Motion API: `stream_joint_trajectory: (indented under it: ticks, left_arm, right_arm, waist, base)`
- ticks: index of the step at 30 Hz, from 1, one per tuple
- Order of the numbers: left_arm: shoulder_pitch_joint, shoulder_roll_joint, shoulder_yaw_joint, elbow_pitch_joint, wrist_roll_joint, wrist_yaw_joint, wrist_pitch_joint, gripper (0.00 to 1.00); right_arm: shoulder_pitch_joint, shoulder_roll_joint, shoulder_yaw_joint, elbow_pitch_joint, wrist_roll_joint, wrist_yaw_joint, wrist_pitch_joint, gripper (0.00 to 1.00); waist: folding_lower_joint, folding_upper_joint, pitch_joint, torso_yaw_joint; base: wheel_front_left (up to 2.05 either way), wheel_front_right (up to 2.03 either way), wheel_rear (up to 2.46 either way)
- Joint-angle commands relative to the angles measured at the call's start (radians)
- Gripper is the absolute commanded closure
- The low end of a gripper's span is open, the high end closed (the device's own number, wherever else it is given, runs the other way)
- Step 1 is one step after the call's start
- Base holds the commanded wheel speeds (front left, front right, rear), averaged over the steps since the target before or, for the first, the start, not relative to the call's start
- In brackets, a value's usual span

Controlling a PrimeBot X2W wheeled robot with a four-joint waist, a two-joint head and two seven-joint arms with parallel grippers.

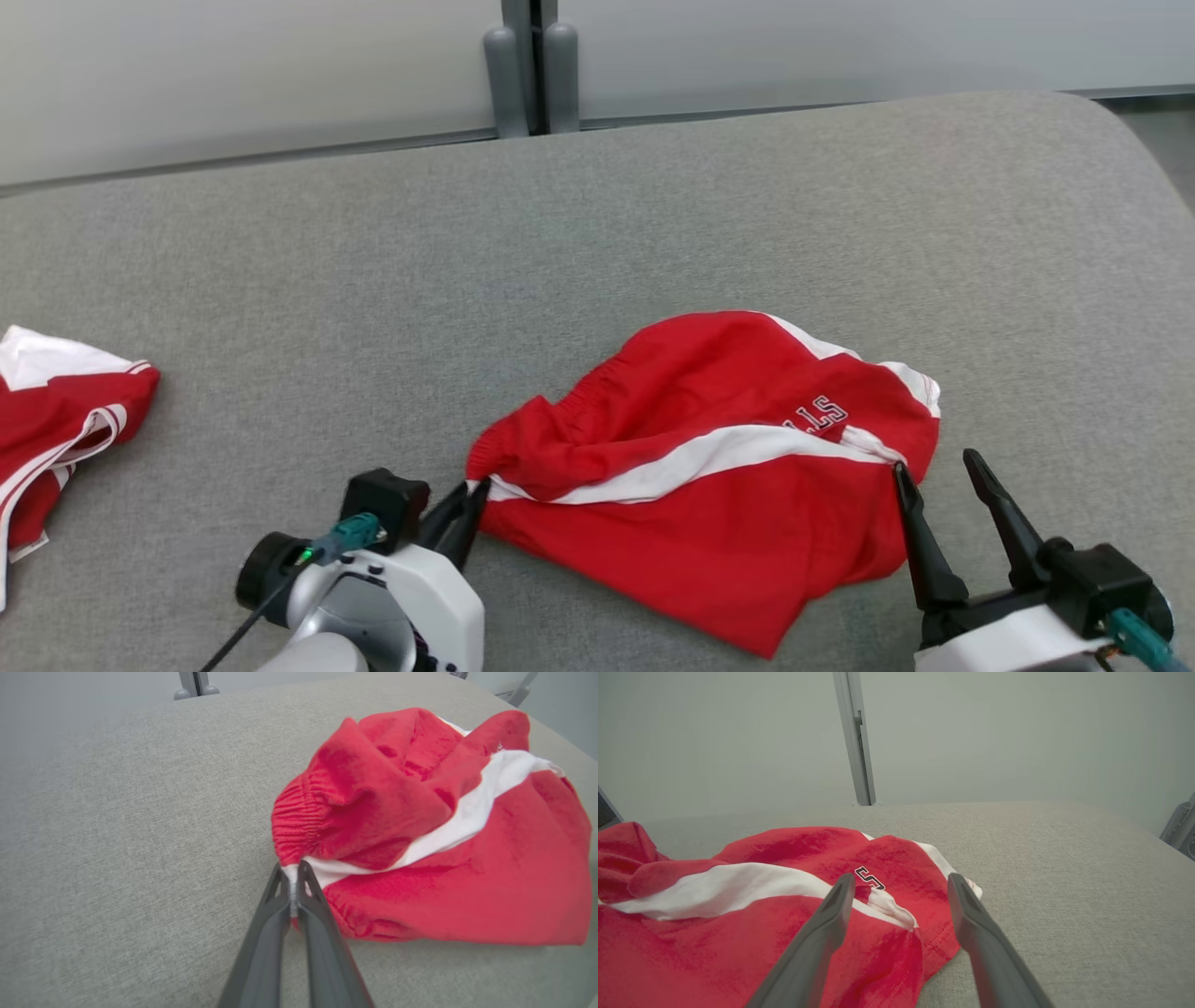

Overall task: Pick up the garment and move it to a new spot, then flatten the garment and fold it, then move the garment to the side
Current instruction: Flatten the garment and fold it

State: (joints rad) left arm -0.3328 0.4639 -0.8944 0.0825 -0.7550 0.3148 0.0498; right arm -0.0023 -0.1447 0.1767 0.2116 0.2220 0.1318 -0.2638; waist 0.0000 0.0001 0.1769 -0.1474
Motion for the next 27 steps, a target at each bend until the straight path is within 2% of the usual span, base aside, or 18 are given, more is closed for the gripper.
stream_joint_trajectory:
  ticks: [1, 5, 11, 12, 13, 14, 18, 22, 27]
  left_arm:
    - [0.002, 0.015, 0.012, -0.011, 0.003, 0.010, 0.001, 1.00]
    - [-0.001, 0.038, 0.023, -0.031, 0.006, 0.021, 0.001, 1.00]
    - [-0.022, 0.026, 0.017, -0.032, 0.009, 0.015, 0.000, 1.00]
    - [-0.023, 0.024, 0.016, -0.030, 0.008, 0.014, -0.002, 1.00]
    - [-0.022, 0.022, 0.015, -0.028, 0.007, 0.013, -0.004, 1.00]
    - [-0.021, 0.020, 0.014, -0.025, 0.006, 0.012, -0.006, 1.00]
    - [-0.016, 0.013, 0.019, -0.021, -0.005, 0.005, -0.017, 1.00]
    - [-0.011, 0.015, 0.025, -0.027, -0.013, -0.004, -0.027, 1.00]
    - [0.013, 0.004, 0.051, -0.063, -0.069, -0.022, -0.034, 1.00]
  right_arm:
    - [-0.030, -0.028, 0.016, 0.016, 0.014, -0.002, -0.001, 0.00]
    - [-0.098, -0.109, 0.118, 0.104, 0.066, -0.002, -0.001, 0.00]
    - [-0.219, -0.214, 0.321, 0.250, 0.194, -0.002, 0.000, 0.00]
    - [-0.233, -0.221, 0.349, 0.260, 0.218, -0.002, 0.000, 0.48]
    - [-0.246, -0.231, 0.373, 0.269, 0.241, -0.002, 0.000, 0.69]
    - [-0.258, -0.243, 0.393, 0.273, 0.262, -0.002, 0.000, 1.00]
    - [-0.285, -0.274, 0.433, 0.248, 0.340, -0.002, -0.001, 1.00]
    - [-0.285, -0.298, 0.399, 0.213, 0.397, -0.002, -0.001, 1.00]
    - [-0.244, -0.336, 0.243, 0.117, 0.450, -0.002, -0.001, 1.00]
  waist:
    - [0.0000, -0.0001, 0.016, 0.015]
    - [0.0000, -0.0001, 0.037, 0.035]
    - [0.0000, -0.0001, 0.048, 0.064]
    - [0.0000, -0.0001, 0.048, 0.066]
    - [0.0000, -0.0001, 0.047, 0.068]
    - [0.0000, -0.0001, 0.046, 0.070]
    - [0.0000, -0.0001, 0.038, 0.073]
    - [0.0000, -0.0001, 0.026, 0.070]
    - [0.0000, -0.0001, 0.001, 0.060]
  base:
    - [0.00, 0.00, 0.00]
    - [0.00, 0.00, 0.00]
    - [0.00, 0.00, 0.00]
    - [0.00, 0.00, 0.00]
    - [0.00, 0.00, 0.00]
    - [0.00, 0.00, 0.00]
    - [0.00, 0.00, 0.00]
    - [0.00, 0.00, 0.00]
    - [0.00, 0.00, 0.00]
